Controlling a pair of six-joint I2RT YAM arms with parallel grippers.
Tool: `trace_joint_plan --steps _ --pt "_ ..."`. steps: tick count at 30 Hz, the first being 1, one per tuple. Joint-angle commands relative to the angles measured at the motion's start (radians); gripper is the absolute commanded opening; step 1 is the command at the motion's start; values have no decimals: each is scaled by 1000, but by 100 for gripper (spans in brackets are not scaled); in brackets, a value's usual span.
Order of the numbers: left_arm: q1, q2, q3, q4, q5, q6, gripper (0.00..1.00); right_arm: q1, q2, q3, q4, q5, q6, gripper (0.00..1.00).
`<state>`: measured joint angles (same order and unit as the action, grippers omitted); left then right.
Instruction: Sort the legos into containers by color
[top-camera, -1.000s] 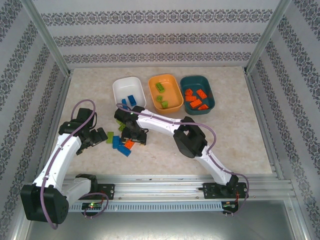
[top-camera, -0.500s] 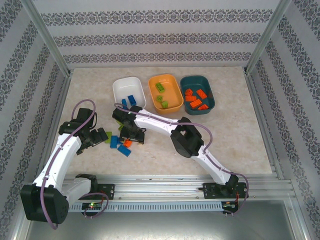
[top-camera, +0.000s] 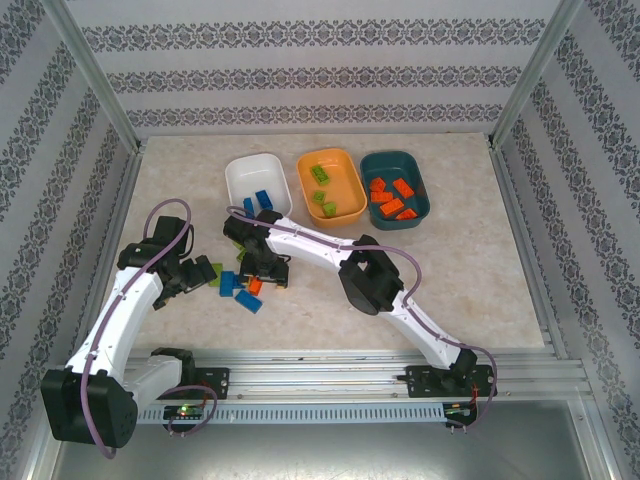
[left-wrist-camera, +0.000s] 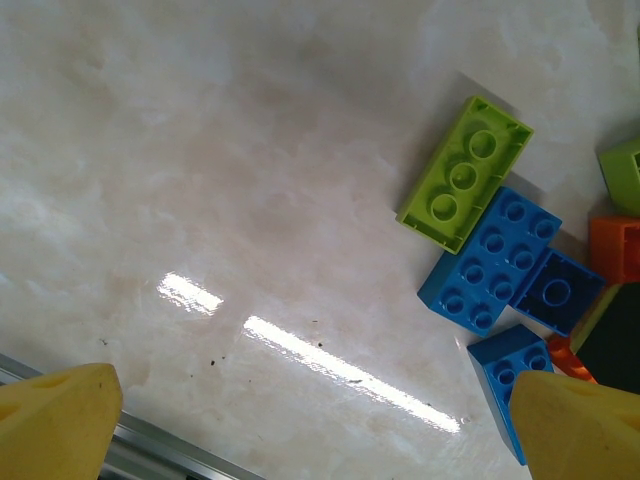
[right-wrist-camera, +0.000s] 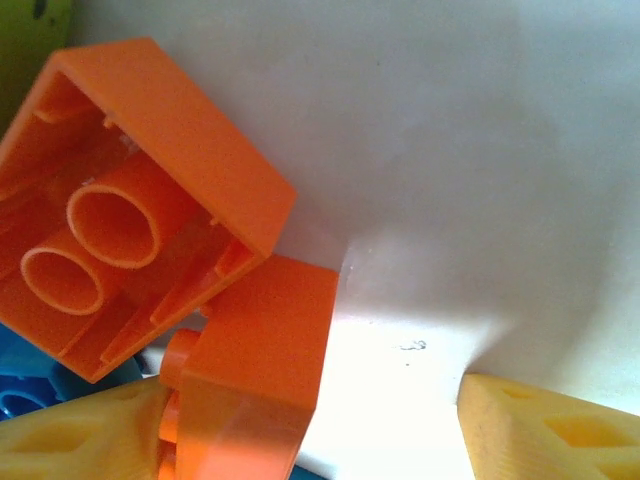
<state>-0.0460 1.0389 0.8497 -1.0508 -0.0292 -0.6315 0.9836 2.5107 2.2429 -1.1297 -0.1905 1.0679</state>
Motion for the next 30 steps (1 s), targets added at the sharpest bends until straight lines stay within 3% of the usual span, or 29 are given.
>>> trace_joint_plan --steps 1,12,19,25,30 --pt "-5 1 21 -3 5 21 100 -2 40 14 -22 8 -8 68" --pt "-5 7 19 1 7 24 100 -3 5 11 -24 69 -20 51" --pt "-5 12 19 3 11 26 100 -6 -44 -28 0 109 -37 34" --pt "-4 15 18 6 15 27 100 -8 -122 -130 32 126 -49 22" --pt "-5 24 17 11 24 29 100 -21 -264 -298 99 135 -44 20"
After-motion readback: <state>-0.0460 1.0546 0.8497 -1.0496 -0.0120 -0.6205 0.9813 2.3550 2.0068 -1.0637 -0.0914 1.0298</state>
